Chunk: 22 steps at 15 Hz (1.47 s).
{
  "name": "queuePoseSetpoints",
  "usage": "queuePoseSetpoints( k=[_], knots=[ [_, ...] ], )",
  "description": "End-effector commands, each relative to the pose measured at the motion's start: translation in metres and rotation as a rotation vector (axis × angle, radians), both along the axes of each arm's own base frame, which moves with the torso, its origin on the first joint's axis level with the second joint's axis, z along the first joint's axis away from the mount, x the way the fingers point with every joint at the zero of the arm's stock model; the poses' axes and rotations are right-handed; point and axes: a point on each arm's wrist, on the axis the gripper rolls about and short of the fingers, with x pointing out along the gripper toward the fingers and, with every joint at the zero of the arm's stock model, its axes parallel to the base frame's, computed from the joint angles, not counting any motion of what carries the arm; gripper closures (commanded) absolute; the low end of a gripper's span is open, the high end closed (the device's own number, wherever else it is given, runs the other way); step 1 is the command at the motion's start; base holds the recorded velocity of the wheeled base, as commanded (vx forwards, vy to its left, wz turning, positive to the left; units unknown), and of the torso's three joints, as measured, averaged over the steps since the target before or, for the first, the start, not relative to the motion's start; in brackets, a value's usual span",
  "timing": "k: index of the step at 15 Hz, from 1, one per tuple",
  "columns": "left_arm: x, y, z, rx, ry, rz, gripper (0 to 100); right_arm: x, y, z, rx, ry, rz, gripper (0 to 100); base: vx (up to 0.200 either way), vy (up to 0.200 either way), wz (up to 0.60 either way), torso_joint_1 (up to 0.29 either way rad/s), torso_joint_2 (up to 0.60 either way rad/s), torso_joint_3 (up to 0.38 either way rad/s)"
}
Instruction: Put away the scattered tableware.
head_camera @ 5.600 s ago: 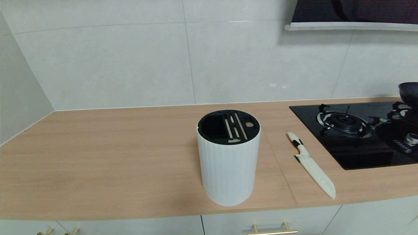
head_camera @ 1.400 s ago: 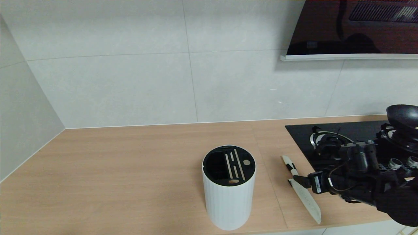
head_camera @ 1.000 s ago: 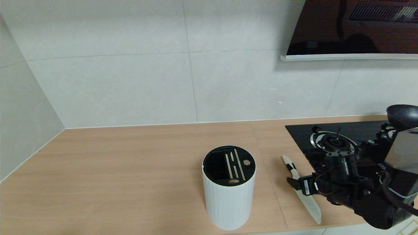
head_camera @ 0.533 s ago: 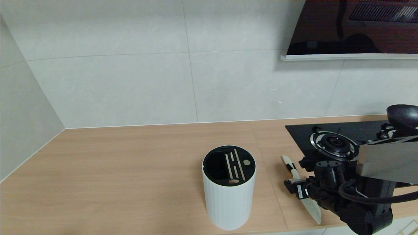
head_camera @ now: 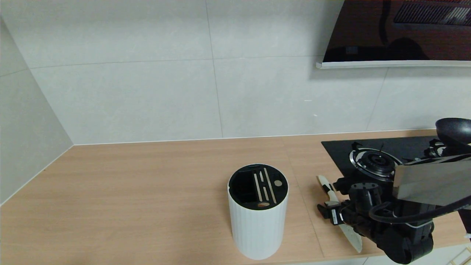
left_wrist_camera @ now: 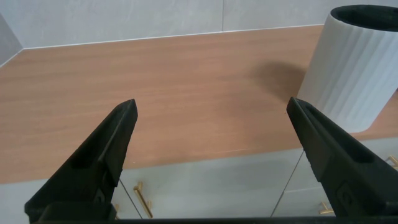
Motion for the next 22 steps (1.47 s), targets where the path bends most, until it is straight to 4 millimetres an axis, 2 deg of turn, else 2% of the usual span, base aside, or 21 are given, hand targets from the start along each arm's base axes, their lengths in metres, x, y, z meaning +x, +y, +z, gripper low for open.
queuePoseSetpoints(
  k=[1, 2, 9, 12, 17, 18, 22],
  knots=[
    [0.0, 0.0, 0.0, 0.0, 0.0, 0.0, 0, 0.0, 0.0, 0.0, 0.001, -0.001, 0.0, 0, 0.0, 0.0, 0.0, 0.0, 0.0, 0.0],
    [0.0, 0.0, 0.0, 0.0, 0.0, 0.0, 0, 0.0, 0.0, 0.0, 0.001, -0.001, 0.0, 100, 0.0, 0.0, 0.0, 0.0, 0.0, 0.0],
    [0.0, 0.0, 0.0, 0.0, 0.0, 0.0, 0, 0.0, 0.0, 0.001, 0.0, -0.003, -0.003, 100, 0.0, 0.0, 0.0, 0.0, 0.0, 0.0],
    [0.0, 0.0, 0.0, 0.0, 0.0, 0.0, 0, 0.0, -0.001, 0.009, 0.003, -0.025, -0.015, 100, 0.0, 0.0, 0.0, 0.0, 0.0, 0.0],
    [0.0, 0.0, 0.0, 0.0, 0.0, 0.0, 0, -0.011, -0.002, 0.064, 0.03, -0.161, -0.047, 100, 0.0, 0.0, 0.0, 0.0, 0.0, 0.0],
    [0.0, 0.0, 0.0, 0.001, 0.0, 0.0, 0, -0.02, -0.001, 0.087, 0.049, -0.215, -0.037, 100, 0.0, 0.0, 0.0, 0.0, 0.0, 0.0],
    [0.0, 0.0, 0.0, 0.006, 0.0, -0.001, 0, -0.05, 0.009, 0.132, 0.087, -0.294, 0.029, 100, 0.0, 0.0, 0.0, 0.0, 0.0, 0.0]
  ],
)
